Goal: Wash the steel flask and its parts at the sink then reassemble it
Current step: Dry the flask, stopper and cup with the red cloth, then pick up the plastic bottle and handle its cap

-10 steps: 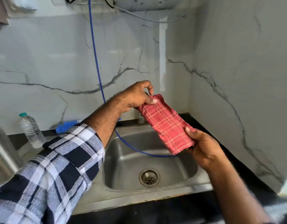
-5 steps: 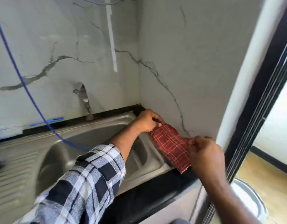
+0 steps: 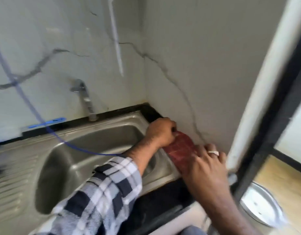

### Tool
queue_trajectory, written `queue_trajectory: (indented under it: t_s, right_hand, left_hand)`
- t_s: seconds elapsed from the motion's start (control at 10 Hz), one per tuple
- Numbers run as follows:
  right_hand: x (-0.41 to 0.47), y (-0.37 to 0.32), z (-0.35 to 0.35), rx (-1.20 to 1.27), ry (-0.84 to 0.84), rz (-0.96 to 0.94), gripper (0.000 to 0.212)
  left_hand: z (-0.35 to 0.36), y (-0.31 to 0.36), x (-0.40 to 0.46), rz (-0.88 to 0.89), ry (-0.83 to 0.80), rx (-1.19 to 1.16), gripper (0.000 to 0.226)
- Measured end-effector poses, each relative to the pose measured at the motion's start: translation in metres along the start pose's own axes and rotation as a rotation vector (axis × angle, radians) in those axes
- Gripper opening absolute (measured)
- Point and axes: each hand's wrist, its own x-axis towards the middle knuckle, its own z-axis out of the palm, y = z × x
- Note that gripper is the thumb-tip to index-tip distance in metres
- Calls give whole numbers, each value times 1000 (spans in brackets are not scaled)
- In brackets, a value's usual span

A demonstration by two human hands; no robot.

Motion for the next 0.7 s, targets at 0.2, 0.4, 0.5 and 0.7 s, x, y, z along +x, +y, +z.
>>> queue_trajectory:
  t_s: [0.2,0.4,0.5,0.7]
  right_hand:
    - [37,-89,-19,175,46,-113,23]
    - [70,-268,-86,496,237,-335,24]
    - [91,-352,-109,688,234,-493,30]
    - [116,-511,-151,1021,64,-647,28]
  left_hand:
    - [-89,-74,-78,-87,281,2,25]
    - [-213,-187,-199,-395,565,72,17]
    - [-286,-238,-253,-486,626,184,22]
    - [-416,-327,-327,-665,568,284,22]
